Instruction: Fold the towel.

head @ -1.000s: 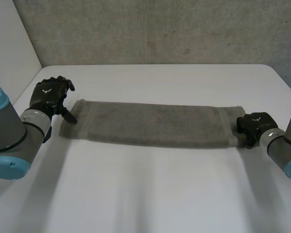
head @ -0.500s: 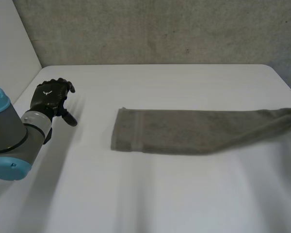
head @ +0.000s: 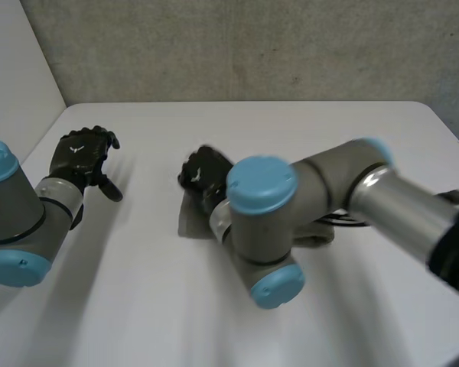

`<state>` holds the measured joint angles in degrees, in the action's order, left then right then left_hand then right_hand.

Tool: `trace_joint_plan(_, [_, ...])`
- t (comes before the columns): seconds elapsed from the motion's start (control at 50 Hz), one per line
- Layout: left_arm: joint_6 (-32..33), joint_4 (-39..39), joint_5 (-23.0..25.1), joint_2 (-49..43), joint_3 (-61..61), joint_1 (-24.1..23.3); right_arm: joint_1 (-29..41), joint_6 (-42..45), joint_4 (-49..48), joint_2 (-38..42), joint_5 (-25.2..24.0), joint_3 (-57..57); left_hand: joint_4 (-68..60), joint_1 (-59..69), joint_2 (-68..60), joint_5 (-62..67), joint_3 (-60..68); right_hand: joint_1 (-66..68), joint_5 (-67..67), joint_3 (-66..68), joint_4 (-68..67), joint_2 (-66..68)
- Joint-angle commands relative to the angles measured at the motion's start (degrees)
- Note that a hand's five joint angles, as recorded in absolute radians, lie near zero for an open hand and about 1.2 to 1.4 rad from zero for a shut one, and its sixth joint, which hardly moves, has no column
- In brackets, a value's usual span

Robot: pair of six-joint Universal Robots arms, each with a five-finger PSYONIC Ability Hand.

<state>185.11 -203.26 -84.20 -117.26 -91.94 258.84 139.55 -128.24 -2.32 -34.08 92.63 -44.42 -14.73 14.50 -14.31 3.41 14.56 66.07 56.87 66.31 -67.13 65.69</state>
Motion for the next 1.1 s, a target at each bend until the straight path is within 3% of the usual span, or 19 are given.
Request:
trace_joint_plan(0.02, [0.1, -0.6, 0.0, -0.5, -0.1, -0.1, -0.4, 0.3, 6.0, 5.4, 1.3, 4.3, 3.3, -3.1, 2.9, -2.0, -3.2, -56.1, -56.9, -56.3, 57.1, -55.7])
trace_joint_plan(0.18, [0.1, -0.7, 0.0, -1.3, 0.0, -0.4, -4.0, -4.2, 9.6, -2.4, 4.5, 0.9, 3.3, -3.1, 2.9, -2.0, -3.2, -56.1, -56.9, -56.3, 57.1, -55.7])
trace_joint_plan(0.36, [0.1, -0.6, 0.4, -1.0, -0.8, -1.9, -11.8, -15.8, 9.4, -15.8, 2.2, -13.2, 3.3, -3.1, 2.9, -2.0, -3.2, -56.1, -56.9, -56.3, 57.1, -55.7])
trace_joint_plan(0.56, [0.2, -1.4, 0.5, -0.7, -1.8, -5.5, -25.0, -25.4, 2.4, -26.9, -8.8, -38.3, 3.2, -2.9, 2.7, -1.9, -3.0, -56.1, -56.9, -56.3, 57.1, -55.7])
trace_joint_plan(0.72, [0.3, -2.1, 0.7, -1.2, -1.6, -9.0, -28.8, -26.9, -6.1, -28.3, -10.7, -47.6, 3.2, -2.9, 2.7, -1.9, -3.0, -56.1, -56.9, -56.3, 57.1, -55.7])
trace_joint_plan(0.98, [4.6, -4.1, 0.6, -1.7, -2.5, -11.4, -30.0, -33.5, -12.8, -24.3, -10.8, -49.6, 3.3, -3.1, 2.9, -2.0, -3.2, -20.5, -21.3, -20.8, 21.6, -20.1])
trace_joint_plan(1.1, [4.6, -4.1, 0.6, -1.7, -2.5, -11.3, -30.0, -34.7, -13.0, -22.9, -11.2, -49.2, 3.3, -3.1, 2.9, -2.0, -3.2, -19.8, -20.6, -20.1, 20.9, -19.4])
